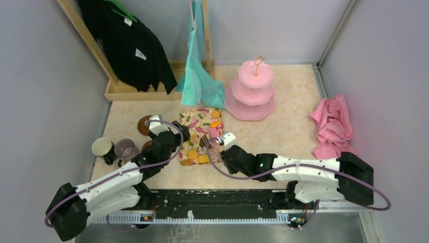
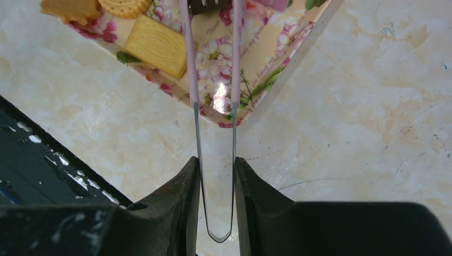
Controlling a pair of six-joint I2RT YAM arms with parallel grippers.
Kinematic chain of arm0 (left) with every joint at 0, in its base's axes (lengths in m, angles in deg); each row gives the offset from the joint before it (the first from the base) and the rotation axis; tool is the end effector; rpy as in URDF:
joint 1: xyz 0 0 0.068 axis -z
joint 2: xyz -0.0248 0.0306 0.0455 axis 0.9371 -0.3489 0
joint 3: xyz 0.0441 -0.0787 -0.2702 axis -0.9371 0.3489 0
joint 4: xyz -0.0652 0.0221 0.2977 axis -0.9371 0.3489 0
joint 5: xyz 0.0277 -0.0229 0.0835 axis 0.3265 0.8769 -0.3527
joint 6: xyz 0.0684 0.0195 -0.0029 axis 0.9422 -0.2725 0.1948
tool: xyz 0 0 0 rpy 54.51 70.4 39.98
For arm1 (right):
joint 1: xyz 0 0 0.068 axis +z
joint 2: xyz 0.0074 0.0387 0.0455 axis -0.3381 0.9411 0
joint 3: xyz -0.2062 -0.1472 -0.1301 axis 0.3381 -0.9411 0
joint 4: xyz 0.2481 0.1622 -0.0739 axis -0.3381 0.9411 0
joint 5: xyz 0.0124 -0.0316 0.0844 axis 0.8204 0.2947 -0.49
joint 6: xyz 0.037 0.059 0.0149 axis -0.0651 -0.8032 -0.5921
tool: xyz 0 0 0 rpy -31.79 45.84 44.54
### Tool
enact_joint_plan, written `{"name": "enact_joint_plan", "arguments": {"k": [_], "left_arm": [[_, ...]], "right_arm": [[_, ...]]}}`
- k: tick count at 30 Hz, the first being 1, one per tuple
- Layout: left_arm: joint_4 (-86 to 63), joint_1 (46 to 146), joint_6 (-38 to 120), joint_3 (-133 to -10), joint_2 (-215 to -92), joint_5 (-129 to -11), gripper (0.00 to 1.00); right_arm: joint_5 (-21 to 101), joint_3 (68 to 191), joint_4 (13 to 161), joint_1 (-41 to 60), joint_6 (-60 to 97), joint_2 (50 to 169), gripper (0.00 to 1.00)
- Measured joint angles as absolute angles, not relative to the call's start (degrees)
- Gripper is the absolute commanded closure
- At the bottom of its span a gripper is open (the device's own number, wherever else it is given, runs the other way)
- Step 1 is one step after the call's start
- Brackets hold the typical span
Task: Serve the afternoon tea
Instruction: Pick up the desert from the tray.
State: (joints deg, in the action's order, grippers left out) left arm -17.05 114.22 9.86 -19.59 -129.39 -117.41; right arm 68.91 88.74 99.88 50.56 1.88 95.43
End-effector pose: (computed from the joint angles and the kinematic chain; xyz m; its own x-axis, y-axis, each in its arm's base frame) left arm 0.1958 -0.1411 0.1838 -0.2943 -0.4484 -0.8440 -0.0985 0.8926 -0.4399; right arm 0.1150 0.2571 0.1693 -0.5369 -0.3978 -0.7439 -0.6257 0.7793 0.0349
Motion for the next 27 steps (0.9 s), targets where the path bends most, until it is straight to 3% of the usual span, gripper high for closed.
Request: {"name": "enact_joint_plan", "arguments": {"k": [27], "left_arm": [[-16.9, 114.2, 9.6, -19.6, -128.6, -117.4, 0.01]], "right_arm": [[73.1, 90.6, 106.7, 53.3, 0.7, 83.1, 1.00]]}}
